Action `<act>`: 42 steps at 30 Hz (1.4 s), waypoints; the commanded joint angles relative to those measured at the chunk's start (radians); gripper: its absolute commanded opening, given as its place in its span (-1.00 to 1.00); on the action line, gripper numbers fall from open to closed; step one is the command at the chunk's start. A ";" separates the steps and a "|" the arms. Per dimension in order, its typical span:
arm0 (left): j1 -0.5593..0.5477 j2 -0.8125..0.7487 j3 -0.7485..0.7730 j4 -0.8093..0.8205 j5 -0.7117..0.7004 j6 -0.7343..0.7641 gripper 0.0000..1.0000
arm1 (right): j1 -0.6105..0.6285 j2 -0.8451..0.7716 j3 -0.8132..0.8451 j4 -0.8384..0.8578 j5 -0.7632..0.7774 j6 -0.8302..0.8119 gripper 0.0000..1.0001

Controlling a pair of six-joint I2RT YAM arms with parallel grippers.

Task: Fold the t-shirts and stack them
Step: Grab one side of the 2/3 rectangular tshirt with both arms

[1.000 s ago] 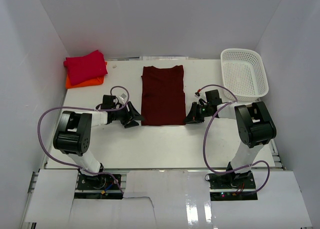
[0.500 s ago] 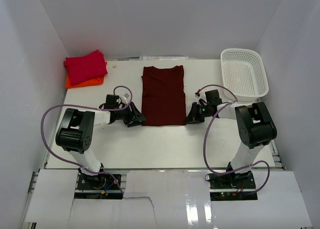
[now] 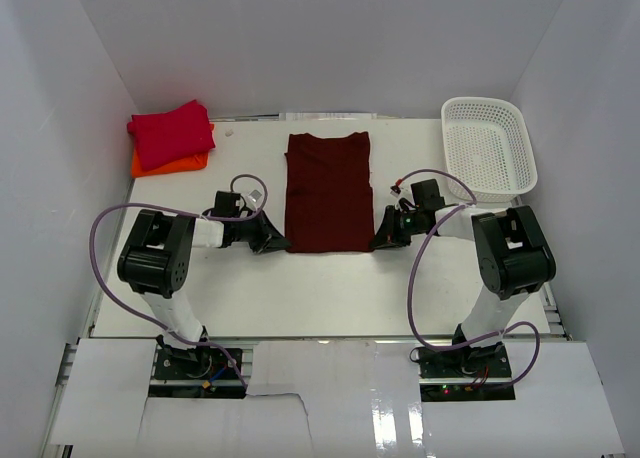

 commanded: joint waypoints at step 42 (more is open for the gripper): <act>-0.316 -0.661 -0.314 -0.354 -0.108 -0.147 -1.00 | 0.151 -0.746 -0.303 -0.500 0.146 -0.001 -0.85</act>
